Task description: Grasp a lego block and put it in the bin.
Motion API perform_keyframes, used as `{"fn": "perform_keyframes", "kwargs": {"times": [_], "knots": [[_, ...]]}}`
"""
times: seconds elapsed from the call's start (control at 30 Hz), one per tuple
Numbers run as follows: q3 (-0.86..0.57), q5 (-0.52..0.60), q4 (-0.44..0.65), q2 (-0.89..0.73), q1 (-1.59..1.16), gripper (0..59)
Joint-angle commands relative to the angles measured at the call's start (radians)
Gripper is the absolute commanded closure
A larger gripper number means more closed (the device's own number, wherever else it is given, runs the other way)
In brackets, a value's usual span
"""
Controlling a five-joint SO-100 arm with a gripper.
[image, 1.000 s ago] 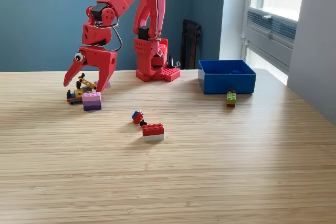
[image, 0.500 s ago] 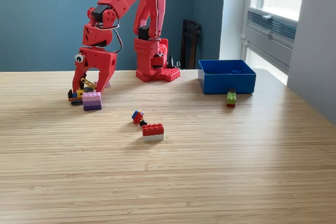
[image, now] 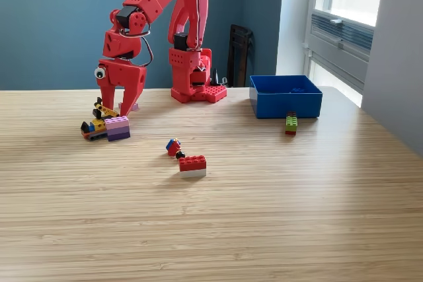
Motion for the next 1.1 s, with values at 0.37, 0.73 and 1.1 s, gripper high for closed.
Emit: {"fn": "perform_keyframes", "kwargs": {"times": [0.37,0.73,1.1], "knots": [[0.000,-0.298,-0.091,0.011,-0.094,27.1],[-0.034,-0.560,-0.086,0.011,-0.103,21.5],[-0.046,-0.678,-0.089,0.011,-0.092,22.8]]}}
